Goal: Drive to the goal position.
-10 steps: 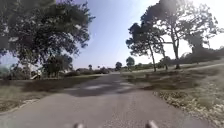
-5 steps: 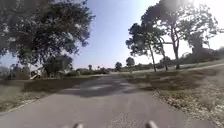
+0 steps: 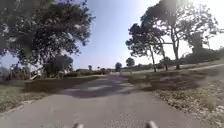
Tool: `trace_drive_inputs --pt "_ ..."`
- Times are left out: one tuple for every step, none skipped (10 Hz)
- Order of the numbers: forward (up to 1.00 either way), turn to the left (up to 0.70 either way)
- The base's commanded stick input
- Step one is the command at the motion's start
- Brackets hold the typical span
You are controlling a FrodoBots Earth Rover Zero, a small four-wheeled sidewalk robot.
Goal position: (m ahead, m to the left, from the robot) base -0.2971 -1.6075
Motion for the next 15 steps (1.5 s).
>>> trace_drive_inputs --pt "0.1 -0.01" --pt "0.1 -0.01" --pt "0.11 -0.01" --pt "0.11 -0.01" --pt "0.1 -0.01" --pt "0.1 -0.01" --pt "0.1 -0.01" --pt "0.1 -0.01" --pt "0.1 -0.01" --pt "0.11 0.0" --pt "0.11 0.0" --pt "0.11 -0.01" --pt "0.11 -0.01" --pt "0.1 -0.01" --pt "0.11 -0.01"
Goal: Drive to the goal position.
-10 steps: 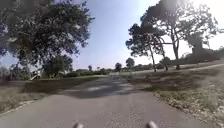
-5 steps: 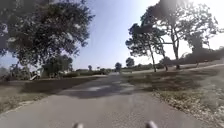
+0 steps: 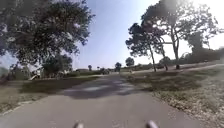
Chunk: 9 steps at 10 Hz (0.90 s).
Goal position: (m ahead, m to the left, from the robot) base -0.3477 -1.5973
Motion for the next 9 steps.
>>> trace_drive_inputs --pt "0.11 -0.01" --pt "0.1 -0.01" --pt "0.1 -0.01" --pt "0.11 -0.01" --pt "0.11 -0.01" --pt "0.1 -0.01" --pt "0.11 -0.01" --pt "0.11 -0.01" --pt "0.1 -0.01"
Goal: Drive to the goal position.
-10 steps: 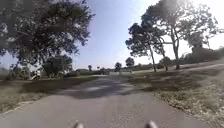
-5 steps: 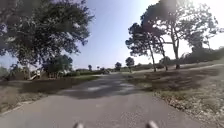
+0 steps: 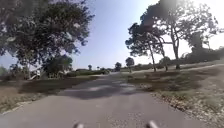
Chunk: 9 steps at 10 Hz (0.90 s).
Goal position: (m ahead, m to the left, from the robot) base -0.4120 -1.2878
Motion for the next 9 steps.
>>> trace_drive_inputs --pt "0.11 -0.01" --pt "0.11 -0.01" --pt "0.11 -0.01" --pt "0.11 -0.01" --pt "0.11 -0.01" --pt "0.11 -0.01" --pt "0.11 -0.01" --pt "0.1 -0.01" --pt "0.1 -0.01"
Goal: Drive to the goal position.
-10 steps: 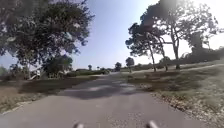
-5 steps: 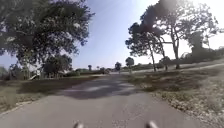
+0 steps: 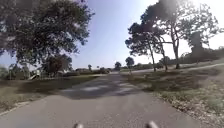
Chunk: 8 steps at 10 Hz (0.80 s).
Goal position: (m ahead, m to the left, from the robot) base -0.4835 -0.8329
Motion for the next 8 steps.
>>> trace_drive_inputs --pt "0.1 -0.01" --pt "0.11 -0.01" --pt "0.11 -0.01" --pt "0.1 -0.01" --pt "0.1 -0.01" --pt "0.1 -0.01" --pt "0.11 -0.01" --pt "0.11 -0.01"
